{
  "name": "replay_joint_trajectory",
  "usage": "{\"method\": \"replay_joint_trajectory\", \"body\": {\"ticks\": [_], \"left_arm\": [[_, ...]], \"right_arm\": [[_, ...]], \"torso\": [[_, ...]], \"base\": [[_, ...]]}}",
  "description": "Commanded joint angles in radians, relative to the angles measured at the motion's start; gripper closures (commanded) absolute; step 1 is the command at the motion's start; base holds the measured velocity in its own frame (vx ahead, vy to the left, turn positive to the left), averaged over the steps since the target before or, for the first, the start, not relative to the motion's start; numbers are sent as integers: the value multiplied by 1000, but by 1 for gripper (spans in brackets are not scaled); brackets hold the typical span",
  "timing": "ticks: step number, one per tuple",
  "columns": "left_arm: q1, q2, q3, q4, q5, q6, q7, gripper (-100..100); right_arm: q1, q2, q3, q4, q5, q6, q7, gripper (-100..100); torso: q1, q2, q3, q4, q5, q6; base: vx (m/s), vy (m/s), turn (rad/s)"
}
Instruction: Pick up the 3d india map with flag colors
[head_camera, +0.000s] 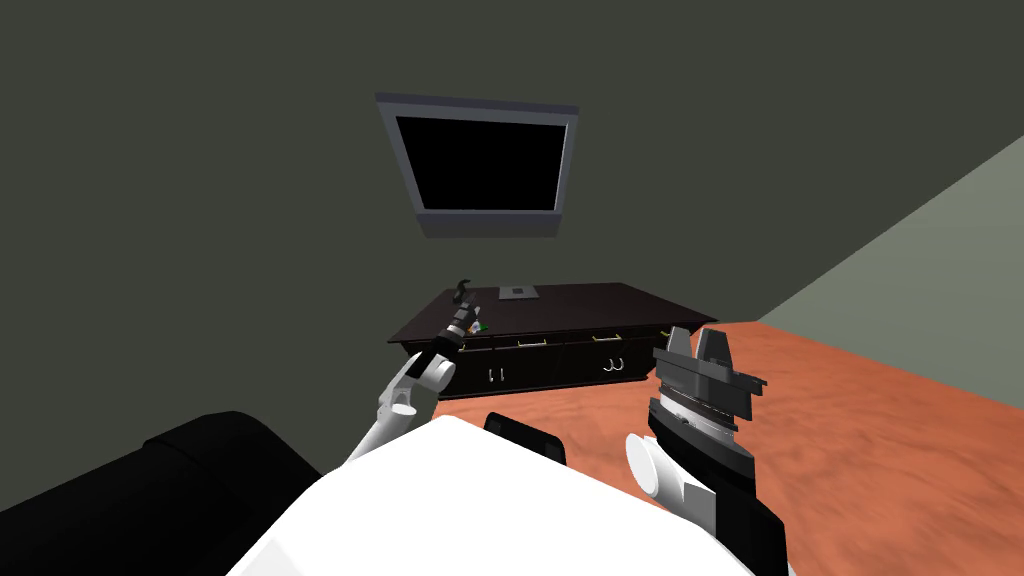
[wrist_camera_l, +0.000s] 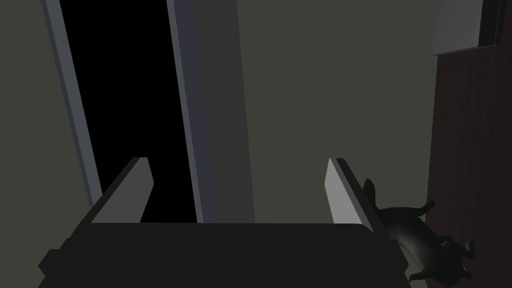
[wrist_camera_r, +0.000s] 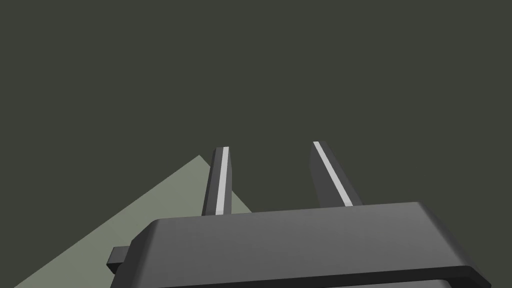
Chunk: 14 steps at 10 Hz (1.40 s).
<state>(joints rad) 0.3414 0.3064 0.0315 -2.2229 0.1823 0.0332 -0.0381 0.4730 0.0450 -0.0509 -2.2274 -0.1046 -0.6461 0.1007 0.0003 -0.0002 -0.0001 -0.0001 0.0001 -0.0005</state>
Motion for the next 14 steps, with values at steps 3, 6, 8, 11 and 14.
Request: {"method": "replay_joint_trajectory", "body": {"ticks": [3, 6, 8, 11, 14], "left_arm": [[-31, 71, 23, 27, 51, 105, -25, -100], [-45, 107, 34, 41, 79, 192, -38, -100], [-60, 143, 46, 56, 108, 240, -51, -100], [-74, 179, 58, 71, 138, 316, -64, -100], [-89, 216, 71, 88, 170, 388, -78, -100]], "right_arm": [[0, 0, 0, 0, 0, 0, 0, 0], [0, 0, 0, 0, 0, 0, 0, 0], [0, 0, 0, 0, 0, 0, 0, 0], [0, 0, 0, 0, 0, 0, 0, 0], [0, 0, 0, 0, 0, 0, 0, 0]], "torso": [[0, 0, 0, 0, 0, 0], [1, 0, 0, 0, 0, 0], [0, 0, 0, 0, 0, 0], [0, 0, 0, 0, 0, 0], [0, 0, 0, 0, 0, 0]], "base": [[4, 4, -112], [6, 9, -112], [5, 6, -82], [5, 8, -78], [4, 12, -84]]}}
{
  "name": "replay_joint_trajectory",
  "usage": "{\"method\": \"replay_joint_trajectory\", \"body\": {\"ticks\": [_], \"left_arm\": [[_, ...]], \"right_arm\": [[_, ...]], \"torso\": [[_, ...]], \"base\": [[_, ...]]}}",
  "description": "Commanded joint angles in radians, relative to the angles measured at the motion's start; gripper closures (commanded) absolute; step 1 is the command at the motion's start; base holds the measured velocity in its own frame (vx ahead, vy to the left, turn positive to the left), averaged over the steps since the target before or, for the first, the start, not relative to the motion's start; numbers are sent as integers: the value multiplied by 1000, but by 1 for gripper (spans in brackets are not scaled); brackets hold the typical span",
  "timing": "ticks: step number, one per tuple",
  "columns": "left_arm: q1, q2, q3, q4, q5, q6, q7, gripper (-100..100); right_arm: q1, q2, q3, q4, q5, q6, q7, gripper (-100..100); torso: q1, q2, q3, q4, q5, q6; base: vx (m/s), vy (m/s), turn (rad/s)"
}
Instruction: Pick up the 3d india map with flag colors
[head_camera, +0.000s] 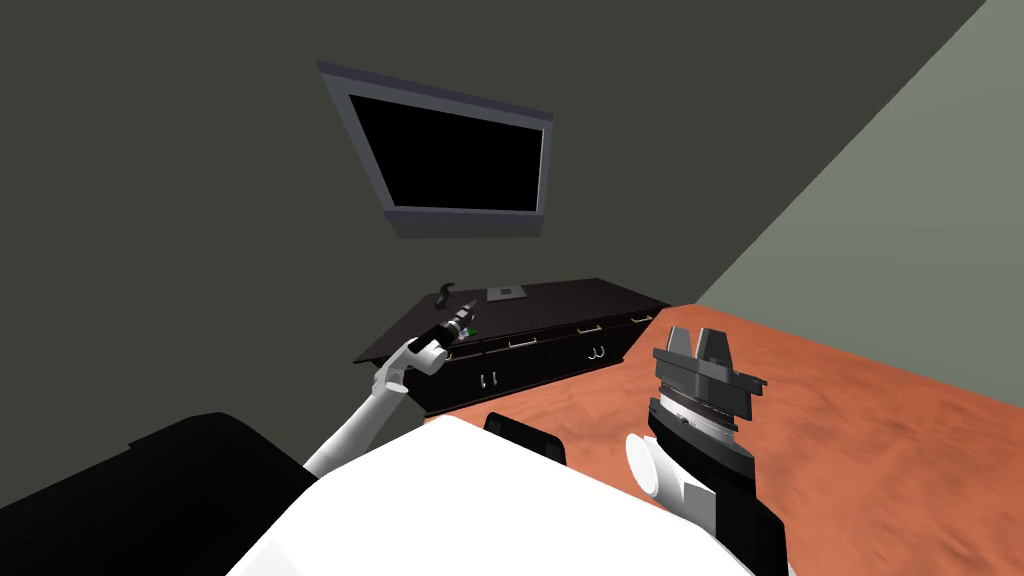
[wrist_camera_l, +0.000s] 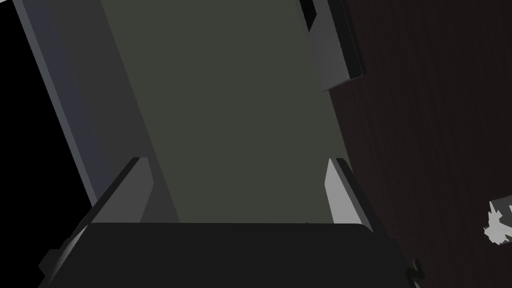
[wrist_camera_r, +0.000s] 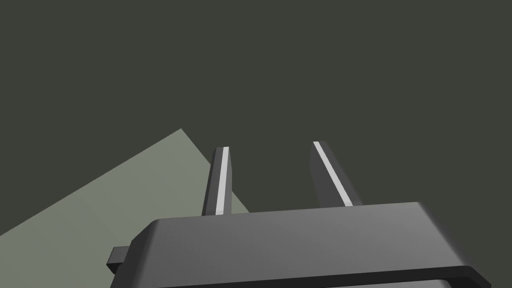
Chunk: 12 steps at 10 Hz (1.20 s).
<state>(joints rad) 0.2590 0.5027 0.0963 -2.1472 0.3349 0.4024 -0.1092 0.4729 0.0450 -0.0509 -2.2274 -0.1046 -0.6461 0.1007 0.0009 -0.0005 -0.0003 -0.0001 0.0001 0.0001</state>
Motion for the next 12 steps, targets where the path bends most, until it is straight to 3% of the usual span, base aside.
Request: {"method": "replay_joint_trajectory", "body": {"ticks": [1, 2, 3, 5, 6, 8, 9, 11, 12], "left_arm": [[-6, 19, 6, 12, 17, 50, -7, -100], [-6, 19, 6, 12, 17, 58, -7, -100], [-21, 56, 19, 30, 50, 97, -21, -100], [-21, 56, 19, 30, 50, 136, -21, -100], [-35, 93, 31, 49, 83, 173, -35, -100], [-35, 93, 31, 49, 83, 215, -35, -100], [-49, 129, 44, 69, 117, 251, -50, -100], [-49, 129, 44, 69, 117, 295, -50, -100], [-63, 164, 57, 89, 152, 333, -64, -100]], "right_arm": [[0, 0, 0, 0, 0, 0, 0, 0], [0, 0, 0, 0, 0, 0, 0, 0], [0, 0, 0, 0, 0, 0, 0, 0], [0, 0, 0, 0, 0, 0, 0, 0], [0, 0, 0, 0, 0, 0, 0, 0], [0, 0, 0, 0, 0, 0, 0, 0], [0, 0, 0, 0, 0, 0, 0, 0], [0, 0, 0, 0, 0, 0, 0, 0], [0, 0, 0, 0, 0, 0, 0, 0]], "torso": [[0, 0, 0, 0, 0, 0], [0, 0, 0, 0, 0, -1], [0, 0, 0, 0, 0, -1], [0, 0, 0, 0, 0, -1], [0, 0, 0, 0, 0, -1], [0, 0, 0, 0, 0, -1], [0, 0, 0, 0, 0, -1], [0, 0, 0, 0, 0, -1], [0, 0, 0, 0, 0, -1]], "base": [[7, 17, -104], [4, 9, 17], [7, 11, -176], [4, 15, -45], [5, 12, -169], [5, 17, -43], [4, 11, -152], [3, 16, -63], [6, 18, -132]]}}
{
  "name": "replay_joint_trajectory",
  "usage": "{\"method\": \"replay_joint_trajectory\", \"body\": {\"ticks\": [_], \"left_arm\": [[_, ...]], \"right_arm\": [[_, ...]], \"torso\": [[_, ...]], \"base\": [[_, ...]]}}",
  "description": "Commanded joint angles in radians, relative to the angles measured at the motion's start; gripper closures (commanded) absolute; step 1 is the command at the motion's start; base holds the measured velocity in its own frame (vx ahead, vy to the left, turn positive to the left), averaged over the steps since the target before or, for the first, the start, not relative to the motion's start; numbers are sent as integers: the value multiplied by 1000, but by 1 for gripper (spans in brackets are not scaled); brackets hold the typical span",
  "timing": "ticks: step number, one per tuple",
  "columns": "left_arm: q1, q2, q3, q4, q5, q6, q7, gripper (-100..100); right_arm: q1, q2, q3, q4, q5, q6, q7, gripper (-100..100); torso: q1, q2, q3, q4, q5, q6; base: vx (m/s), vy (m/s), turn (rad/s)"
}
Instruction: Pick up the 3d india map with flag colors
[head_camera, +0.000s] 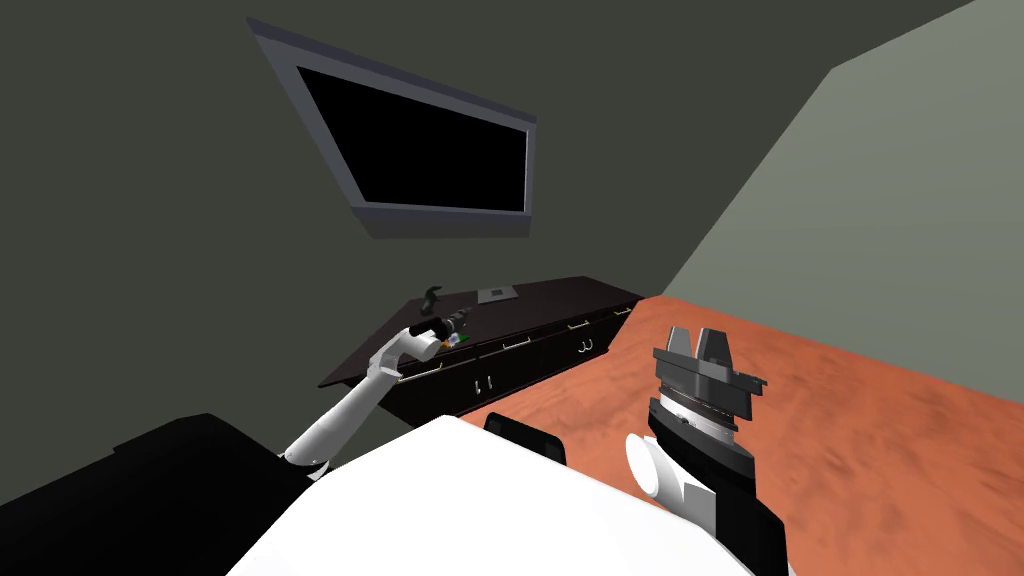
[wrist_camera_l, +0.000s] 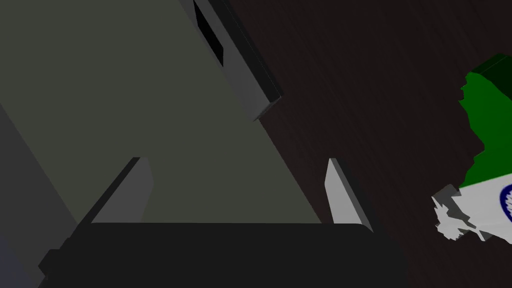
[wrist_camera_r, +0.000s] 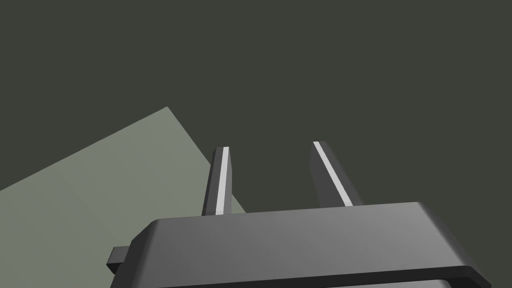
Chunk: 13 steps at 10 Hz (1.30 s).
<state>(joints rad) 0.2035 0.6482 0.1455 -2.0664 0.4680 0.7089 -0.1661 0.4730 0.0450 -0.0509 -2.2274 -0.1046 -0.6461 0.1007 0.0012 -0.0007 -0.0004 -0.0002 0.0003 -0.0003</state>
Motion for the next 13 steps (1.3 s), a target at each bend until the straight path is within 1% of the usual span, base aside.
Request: {"method": "replay_joint_trajectory", "body": {"ticks": [1, 2, 3, 5, 6, 8, 9, 11, 12, 13], "left_arm": [[-7, 19, 8, 8, 19, 50, -7, -100], [-7, 19, 8, 8, 19, 68, -7, -100], [-21, 54, 21, 29, 54, 104, -21, -100], [-21, 54, 21, 29, 54, 148, -21, -100], [-34, 87, 34, 50, 88, 181, -35, -100], [-34, 87, 34, 50, 88, 227, -35, -100], [-47, 118, 46, 71, 123, 257, -49, -100], [-47, 118, 46, 71, 123, 305, -49, -100], [-59, 147, 58, 93, 158, 339, -62, -100], [-59, 147, 58, 93, 158, 367, -62, -100]], "right_arm": [[0, 0, 0, 0, 0, 0, 0, 0], [0, 0, 0, 0, 0, 0, 0, 0], [0, 0, 0, 0, 0, 0, 0, 0], [0, 0, 0, 0, 0, 0, 0, 0], [0, 0, 0, 0, 0, 0, 0, 0], [0, 0, 0, 0, 0, 0, 0, 0], [0, 0, 0, 0, 0, 0, 0, 0], [0, 0, 0, 0, 0, 0, 0, 0], [0, 0, 0, 0, 0, 0, 0, 0], [0, 0, 0, 0, 0, 0, 0, 0]], "torso": [[0, 0, 0, 0, 0, 0], [0, 0, 0, 0, 0, 0], [0, 0, 0, 0, 0, -1], [0, 0, 0, 0, 0, -1], [0, 0, 0, 0, 0, -1], [0, 0, 0, 0, 0, -1], [0, 0, 0, 0, 0, -1], [0, 0, 0, 0, 0, -1], [0, 0, 0, 0, 0, -1], [0, 0, 0, 0, 0, 0]], "base": [[5, 23, -109], [2, 14, -8], [2, 16, -153], [1, 20, -59], [5, 23, -144], [0, 20, -55], [2, 15, -173], [0, 18, -38], [-1, 18, -146], [-4, 25, -106]]}}
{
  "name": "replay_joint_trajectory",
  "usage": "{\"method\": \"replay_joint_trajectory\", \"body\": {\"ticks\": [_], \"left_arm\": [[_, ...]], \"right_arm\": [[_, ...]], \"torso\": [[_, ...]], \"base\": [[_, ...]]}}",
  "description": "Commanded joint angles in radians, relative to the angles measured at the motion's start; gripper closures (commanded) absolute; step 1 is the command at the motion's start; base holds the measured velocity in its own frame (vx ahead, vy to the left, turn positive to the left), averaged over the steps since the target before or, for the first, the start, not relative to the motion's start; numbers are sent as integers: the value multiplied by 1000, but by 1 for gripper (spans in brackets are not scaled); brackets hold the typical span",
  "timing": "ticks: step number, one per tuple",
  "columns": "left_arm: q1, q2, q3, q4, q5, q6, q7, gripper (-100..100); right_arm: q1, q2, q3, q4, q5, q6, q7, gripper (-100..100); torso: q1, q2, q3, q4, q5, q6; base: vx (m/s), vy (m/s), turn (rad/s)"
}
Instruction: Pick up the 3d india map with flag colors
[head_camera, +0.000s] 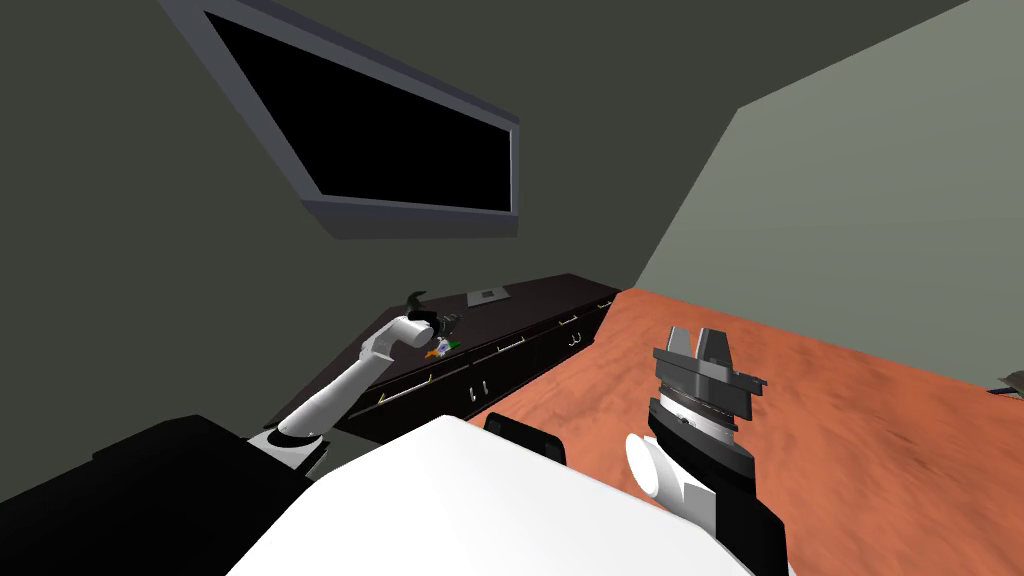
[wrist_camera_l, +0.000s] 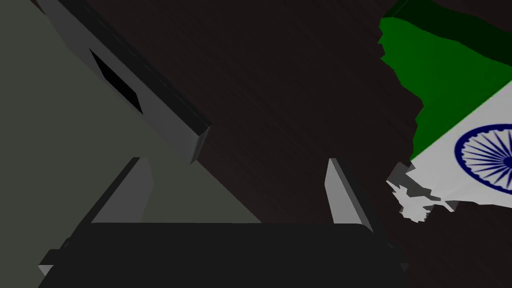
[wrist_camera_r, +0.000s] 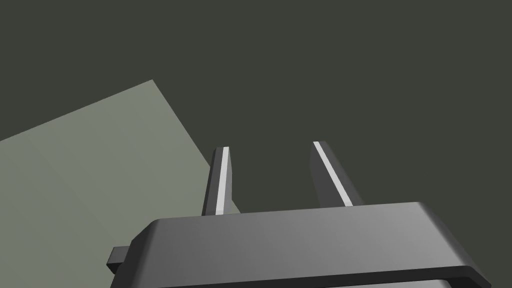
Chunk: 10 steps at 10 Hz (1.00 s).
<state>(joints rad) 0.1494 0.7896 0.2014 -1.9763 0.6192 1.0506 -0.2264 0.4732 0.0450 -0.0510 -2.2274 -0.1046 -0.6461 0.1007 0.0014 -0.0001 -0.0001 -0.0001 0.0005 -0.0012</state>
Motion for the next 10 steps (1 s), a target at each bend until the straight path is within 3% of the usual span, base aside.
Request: {"method": "replay_joint_trajectory", "body": {"ticks": [1, 2, 4, 7, 9, 10], "left_arm": [[-5, 6, 2, 2, 6, 39, -1, -100], [-17, 34, 14, 24, 40, 74, -14, -100], [-17, 34, 14, 24, 40, 114, -14, -100], [-39, 83, 37, 65, 105, 210, -38, -100], [-39, 83, 37, 65, 105, 255, -38, -100], [-49, 104, 48, 84, 136, 290, -50, -100]], "right_arm": [[0, 0, 0, 0, 0, 0, 0, 0], [0, 0, 0, 0, 0, 0, 0, 0], [0, 0, 0, 0, 0, 0, 0, 0], [0, 0, 0, 0, 0, 0, 0, 0], [0, 0, 0, 0, 0, 0, 0, 0], [0, 0, 0, 0, 0, 0, 0, 0]], "torso": [[0, 0, 0, 0, 0, 0], [-1, 0, 0, 0, 0, 0], [0, 0, 0, 0, 0, 0], [0, 0, 0, 0, 0, 0], [0, 0, 0, 0, 0, 0], [-1, 0, 0, 0, 0, 0]], "base": [[-4, 15, 5], [-4, 20, -155], [-3, 21, -42], [-4, 25, -137], [-7, 21, -25], [-6, 17, -132]]}}
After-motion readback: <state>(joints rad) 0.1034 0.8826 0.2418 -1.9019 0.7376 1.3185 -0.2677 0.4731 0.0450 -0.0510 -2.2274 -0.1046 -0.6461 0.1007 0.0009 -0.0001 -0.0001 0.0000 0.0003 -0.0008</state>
